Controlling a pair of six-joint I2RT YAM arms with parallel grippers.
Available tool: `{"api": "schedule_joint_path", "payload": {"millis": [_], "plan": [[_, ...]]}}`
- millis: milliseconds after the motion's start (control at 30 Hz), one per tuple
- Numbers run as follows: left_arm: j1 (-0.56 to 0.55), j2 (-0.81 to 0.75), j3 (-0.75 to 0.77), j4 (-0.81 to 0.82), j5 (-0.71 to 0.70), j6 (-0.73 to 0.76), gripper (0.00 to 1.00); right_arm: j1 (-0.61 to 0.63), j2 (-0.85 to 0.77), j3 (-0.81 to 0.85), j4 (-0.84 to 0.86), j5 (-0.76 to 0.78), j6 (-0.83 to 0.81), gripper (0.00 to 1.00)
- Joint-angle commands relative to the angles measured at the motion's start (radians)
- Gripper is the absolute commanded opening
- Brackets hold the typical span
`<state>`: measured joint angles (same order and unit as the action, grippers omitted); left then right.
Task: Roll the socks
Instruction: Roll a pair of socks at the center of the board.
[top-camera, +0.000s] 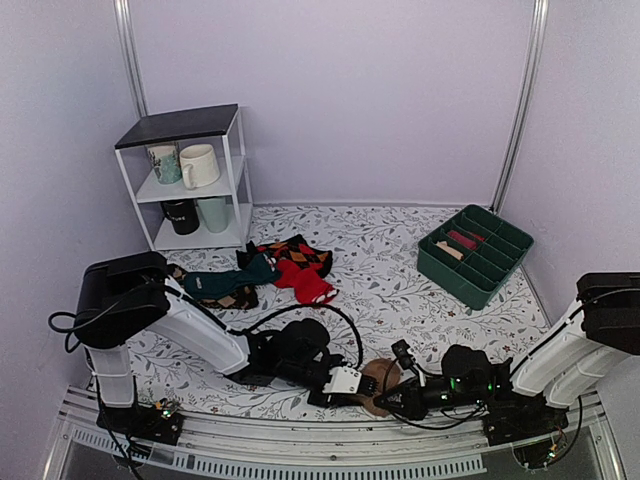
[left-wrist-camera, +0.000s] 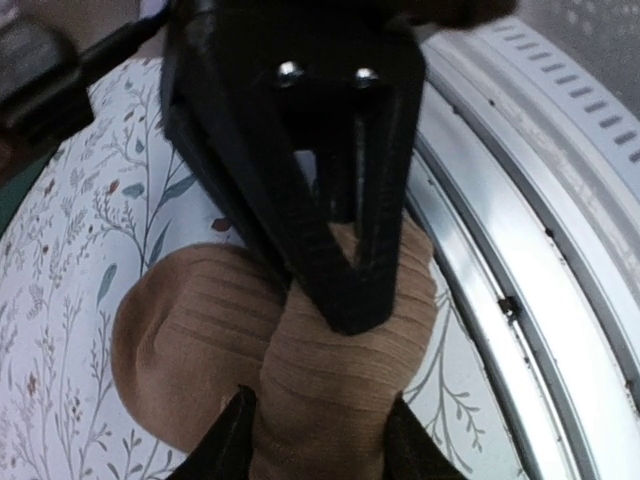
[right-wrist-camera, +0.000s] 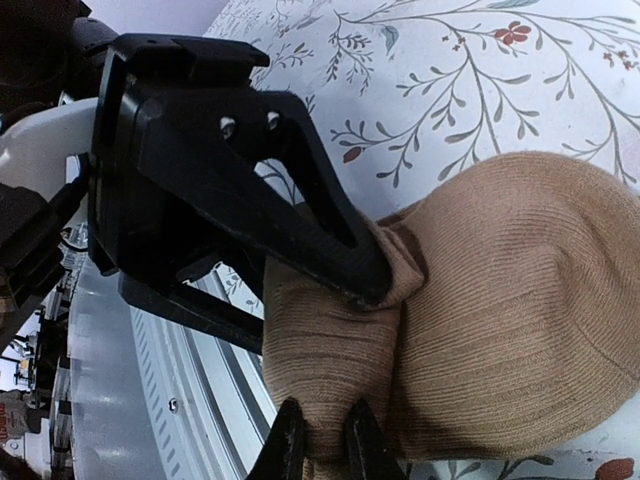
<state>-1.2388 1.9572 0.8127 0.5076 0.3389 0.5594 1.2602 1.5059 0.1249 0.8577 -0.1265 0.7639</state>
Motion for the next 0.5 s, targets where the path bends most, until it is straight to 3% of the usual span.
{"api": "schedule_joint_path", "payload": {"millis": [0,133,233,467], "plan": [[-0.037,0.075,0.028,-0.171,-0.01,-0.004,0.29,-0.01,0.047,-0.023,-0.218,-0.053,-0.03,0.03],[-0.038,0.098,0.063,-0.232,-0.002,-0.025,0.0,-0.021,0.051,-0.017,-0.222,-0.059,-0.039,0.03],[-0.038,0.097,0.073,-0.27,0.01,-0.058,0.0,-0.026,0.038,-0.004,-0.247,-0.051,-0.046,0.07],[-0.024,0.103,0.121,-0.458,0.024,-0.223,0.0,-0.028,-0.202,0.071,-0.536,0.138,-0.165,0.4]]}}
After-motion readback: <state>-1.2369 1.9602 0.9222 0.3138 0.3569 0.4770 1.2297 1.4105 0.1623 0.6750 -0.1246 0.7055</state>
